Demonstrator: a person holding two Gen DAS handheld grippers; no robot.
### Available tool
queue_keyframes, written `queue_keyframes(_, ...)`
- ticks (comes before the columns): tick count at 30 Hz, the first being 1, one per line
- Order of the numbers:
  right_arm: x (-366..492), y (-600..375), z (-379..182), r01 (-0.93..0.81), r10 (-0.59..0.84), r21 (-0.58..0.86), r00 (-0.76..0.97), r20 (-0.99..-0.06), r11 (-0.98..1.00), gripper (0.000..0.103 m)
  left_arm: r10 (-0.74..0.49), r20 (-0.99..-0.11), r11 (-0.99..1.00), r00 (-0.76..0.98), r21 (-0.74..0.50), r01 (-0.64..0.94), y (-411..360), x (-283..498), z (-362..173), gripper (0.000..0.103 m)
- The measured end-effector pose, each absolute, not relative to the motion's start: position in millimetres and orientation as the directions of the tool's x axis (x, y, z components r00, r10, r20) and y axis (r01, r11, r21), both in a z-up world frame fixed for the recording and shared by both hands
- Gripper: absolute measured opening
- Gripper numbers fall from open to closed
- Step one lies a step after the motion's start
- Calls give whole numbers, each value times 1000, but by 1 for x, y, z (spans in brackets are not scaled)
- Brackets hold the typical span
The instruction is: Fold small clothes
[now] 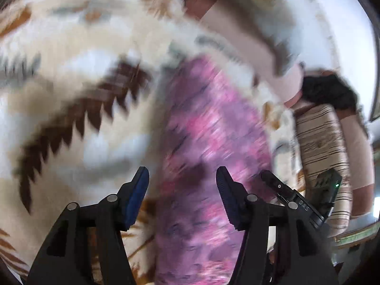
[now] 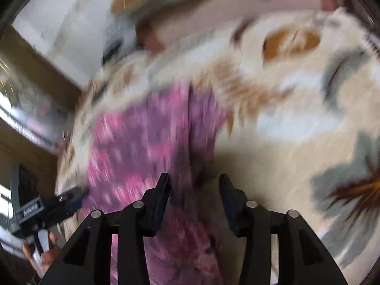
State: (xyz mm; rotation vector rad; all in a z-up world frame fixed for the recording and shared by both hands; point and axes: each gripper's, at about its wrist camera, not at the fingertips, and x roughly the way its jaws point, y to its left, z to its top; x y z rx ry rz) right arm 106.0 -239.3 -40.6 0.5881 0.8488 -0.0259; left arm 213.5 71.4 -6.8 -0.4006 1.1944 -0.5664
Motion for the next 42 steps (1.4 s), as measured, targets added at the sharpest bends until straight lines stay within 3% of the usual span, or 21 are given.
queue_keyframes(2,113,-234,-24,203,199,468,711,-674,860,44,-609,-731,793,306,-562,235,60,225,16,57)
queue_keyframes(4,131,-217,-13,139,191,416,729,-657,899,33,-602,-724,798,337,-537,273,44,235,28,59)
queue_keyframes(6,151,-205,-15,111,181,373,726,-663,921,9,-539,-757,840,369,-453,298,21,249,29,59)
queue_keyframes(10,177,-209,-40,156,170,375,691,-703,914,7,-414,-843,904,344,-337,262,-8,281,-2,59)
queue_keyframes(11,183,-213,-51,185,156,361,662,-733,914,1,-374,-866,922,333,-308,234,-7,288,-16,59)
queue_keyframes(12,190,-220,-68,216,154,350,610,-777,911,0,-351,-888,932,299,-300,204,-6,297,-34,67)
queue_keyframes(13,194,-224,-76,215,179,373,600,-780,903,0,-368,-892,927,262,-330,179,-1,300,-46,72)
queue_keyframes(16,193,-229,-71,194,210,398,605,-768,897,0,-451,-859,892,243,-436,115,17,307,-50,71)
queue_keyframes(17,188,-229,-64,185,226,408,600,-767,894,2,-447,-862,894,237,-431,121,18,306,-47,69)
queue_keyframes(18,180,-231,-57,159,264,440,606,-750,884,10,-443,-865,896,233,-421,140,21,301,-40,68)
queue_keyframes(20,162,-231,-46,82,352,500,614,-707,862,11,-460,-854,883,242,-413,221,25,280,-19,67)
queue_keyframes(24,112,-219,-44,-54,457,537,600,-657,842,24,-453,-844,861,287,-331,386,29,207,2,69)
queue_keyframes(27,102,-205,-79,-32,373,422,530,-762,906,16,-370,-894,875,252,-245,418,19,171,-32,71)
queue_keyframes(29,94,-204,-70,-16,341,400,554,-759,916,15,-312,-919,889,243,-192,415,16,166,-45,71)
queue_keyframes(32,70,-198,-43,-35,323,373,580,-748,927,23,-359,-889,880,285,-220,421,26,146,-18,69)
queue_keyframes(36,24,-191,-50,-87,331,342,555,-763,936,48,-375,-871,874,318,-218,434,38,112,-10,72)
queue_keyframes(38,19,-190,-76,-61,275,282,492,-826,957,48,-345,-895,884,282,-209,419,38,108,-33,73)
queue_keyframes(39,12,-190,-75,-73,267,272,540,-798,959,47,-337,-900,892,277,-211,399,40,106,-43,74)
queue_keyframes(42,13,-186,-64,-24,198,216,514,-835,976,50,-319,-895,904,312,-189,383,40,100,-28,73)
